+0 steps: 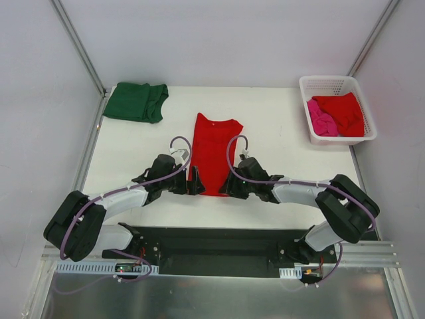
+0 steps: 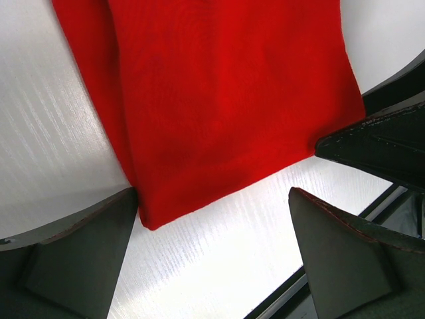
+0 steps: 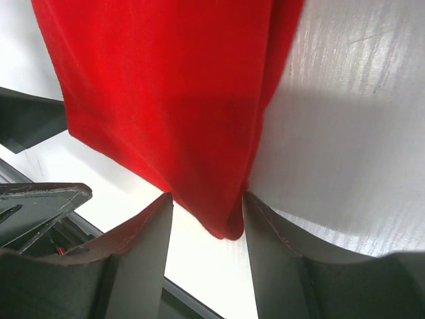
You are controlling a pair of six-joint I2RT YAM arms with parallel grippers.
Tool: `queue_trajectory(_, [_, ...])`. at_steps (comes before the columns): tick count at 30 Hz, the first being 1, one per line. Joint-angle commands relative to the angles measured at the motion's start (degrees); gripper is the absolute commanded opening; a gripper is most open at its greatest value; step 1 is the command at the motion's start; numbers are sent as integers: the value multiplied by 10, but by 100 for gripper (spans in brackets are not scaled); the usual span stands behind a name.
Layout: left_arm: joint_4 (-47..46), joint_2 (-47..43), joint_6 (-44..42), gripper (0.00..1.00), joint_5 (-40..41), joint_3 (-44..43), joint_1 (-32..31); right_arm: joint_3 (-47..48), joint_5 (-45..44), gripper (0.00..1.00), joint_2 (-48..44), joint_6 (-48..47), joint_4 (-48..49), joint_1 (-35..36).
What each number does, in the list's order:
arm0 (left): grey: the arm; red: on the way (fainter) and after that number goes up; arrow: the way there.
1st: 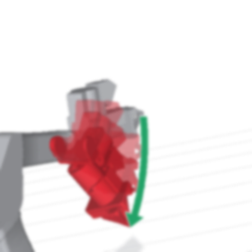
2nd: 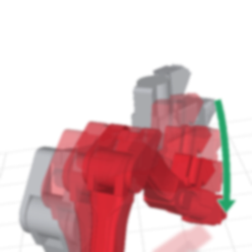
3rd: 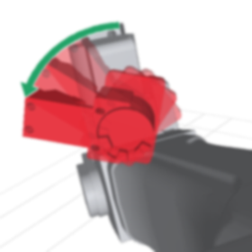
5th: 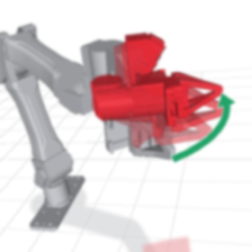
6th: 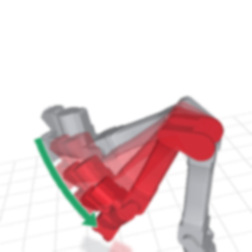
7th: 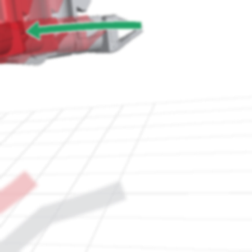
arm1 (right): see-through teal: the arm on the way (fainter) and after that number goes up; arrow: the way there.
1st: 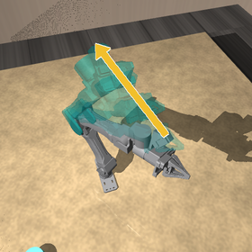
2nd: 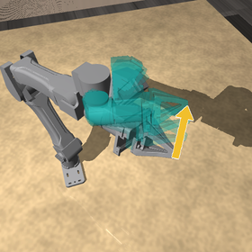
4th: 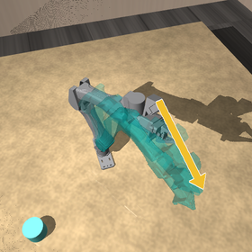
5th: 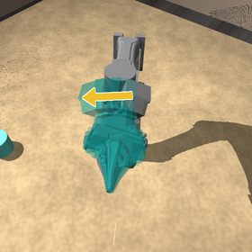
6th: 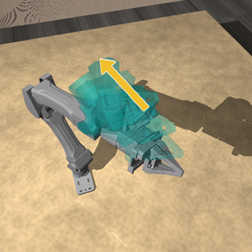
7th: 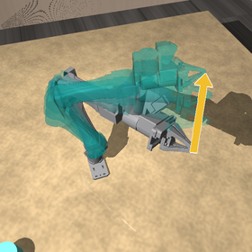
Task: Fold and stack the t-shirts
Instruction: Fold the tshirt
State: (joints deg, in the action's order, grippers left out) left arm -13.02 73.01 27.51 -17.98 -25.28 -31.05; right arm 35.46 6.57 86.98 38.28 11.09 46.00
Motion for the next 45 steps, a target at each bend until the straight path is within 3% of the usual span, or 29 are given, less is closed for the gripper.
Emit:
queue_trajectory(1, [46, 17, -10, 99, -4, 9, 2, 5, -39, 50, -8, -16, -52, 1])
queue_trajectory(3, [46, 18, -11, 97, -2, 10, 2, 6, -39, 50, -6, -16, -52, 1])
queue_trajectory(7, [45, 21, -11, 77, -2, 9, 2, 8, -38, 48, -2, -18, -52, 1])
queue_trajectory(8, [45, 21, -9, 67, -2, 9, 3, 8, -38, 48, -1, -17, -52, 0])
queue_trajectory(15, [46, 13, -5, 69, 0, 22, 14, 12, -36, 47, 2, -18, -52, 1])
queue_trajectory(22, [48, -3, 3, 55, -15, 36, 35, 18, -31, 47, 13, -19, -52, 1])
queue_trajectory(34, [50, -2, 4, 52, -22, 37, 35, 24, -29, 45, 21, -22, -52, 1])
queue_trajectory(45, [50, 19, 1, 37, -18, 27, 35, 27, -29, 43, 23, -24, -55, 1])
